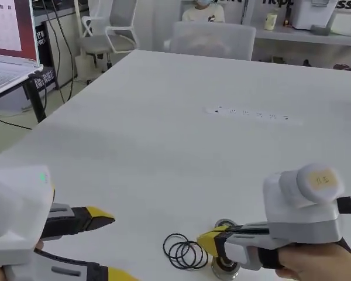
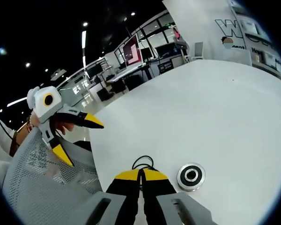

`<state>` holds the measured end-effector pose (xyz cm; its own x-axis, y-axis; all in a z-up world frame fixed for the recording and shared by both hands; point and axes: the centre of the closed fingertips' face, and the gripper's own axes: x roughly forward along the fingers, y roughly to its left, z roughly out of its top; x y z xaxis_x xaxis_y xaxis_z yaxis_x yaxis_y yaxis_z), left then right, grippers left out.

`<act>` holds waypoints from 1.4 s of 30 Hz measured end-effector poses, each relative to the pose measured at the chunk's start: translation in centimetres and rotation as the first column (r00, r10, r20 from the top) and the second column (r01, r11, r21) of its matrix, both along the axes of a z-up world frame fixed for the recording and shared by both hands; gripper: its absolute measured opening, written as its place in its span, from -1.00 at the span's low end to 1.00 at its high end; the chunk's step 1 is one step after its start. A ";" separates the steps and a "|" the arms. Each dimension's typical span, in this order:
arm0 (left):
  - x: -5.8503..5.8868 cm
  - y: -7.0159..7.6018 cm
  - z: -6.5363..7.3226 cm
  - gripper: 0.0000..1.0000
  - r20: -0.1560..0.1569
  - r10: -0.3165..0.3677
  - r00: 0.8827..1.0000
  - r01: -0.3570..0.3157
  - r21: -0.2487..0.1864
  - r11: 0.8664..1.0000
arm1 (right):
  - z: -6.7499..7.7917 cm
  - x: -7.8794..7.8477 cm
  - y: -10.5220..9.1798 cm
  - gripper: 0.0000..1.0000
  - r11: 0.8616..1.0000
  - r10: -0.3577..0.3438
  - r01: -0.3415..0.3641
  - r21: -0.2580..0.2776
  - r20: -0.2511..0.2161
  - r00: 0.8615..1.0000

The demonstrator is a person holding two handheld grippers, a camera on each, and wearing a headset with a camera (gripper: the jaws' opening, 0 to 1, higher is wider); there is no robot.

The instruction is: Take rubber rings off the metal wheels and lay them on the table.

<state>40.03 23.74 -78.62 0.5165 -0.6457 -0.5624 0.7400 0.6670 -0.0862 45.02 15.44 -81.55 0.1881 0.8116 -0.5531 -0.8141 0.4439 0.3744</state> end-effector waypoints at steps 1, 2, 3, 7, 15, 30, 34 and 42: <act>0.0 0.0 0.1 0.22 0.002 0.002 1.000 -0.002 -0.003 1.000 | 0.2 0.1 0.0 -1.00 1.000 -0.002 0.002 0.003 0.001 1.000; 0.0 0.0 0.1 0.22 0.003 0.002 1.000 -0.002 -0.004 1.000 | 0.2 0.1 0.0 -1.00 1.000 -0.003 0.003 0.004 0.002 1.000; 0.0 0.0 0.1 0.22 0.004 0.002 1.000 -0.002 -0.005 1.000 | 0.4 0.1 0.0 -1.00 1.000 -0.002 0.002 0.006 0.005 1.000; 0.0 -0.1 0.1 0.22 0.007 -0.001 1.000 0.001 -0.005 1.000 | 1.0 0.2 -0.1 -1.00 1.000 0.004 -0.003 -0.004 0.040 0.999; -0.1 -0.2 0.2 0.22 0.007 -0.006 1.000 0.006 -0.009 1.000 | 2.5 -0.5 0.1 -1.00 0.998 0.040 -0.041 0.038 0.031 0.999; -0.5 -0.7 0.0 0.26 -0.013 -0.035 0.999 0.034 -0.023 0.999 | 6.8 0.4 -1.3 -0.70 0.995 0.022 -0.030 0.097 0.082 0.996; -0.6 -0.9 0.0 0.27 -0.016 -0.046 0.999 0.046 -0.024 0.999 | 8.1 0.2 -1.6 -0.55 0.993 0.040 -0.051 0.108 0.108 0.993; -0.7 -1.0 0.0 0.31 -0.020 -0.054 0.998 0.053 -0.029 0.998 | 10.8 -0.2 -2.8 -0.32 0.985 0.023 -0.047 0.166 0.140 0.990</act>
<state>39.29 22.75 -78.62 0.4692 -0.6880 -0.5536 0.7726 0.6235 -0.1199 44.78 12.63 -70.73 0.2223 0.8985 -0.3786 -0.8767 0.3541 0.3256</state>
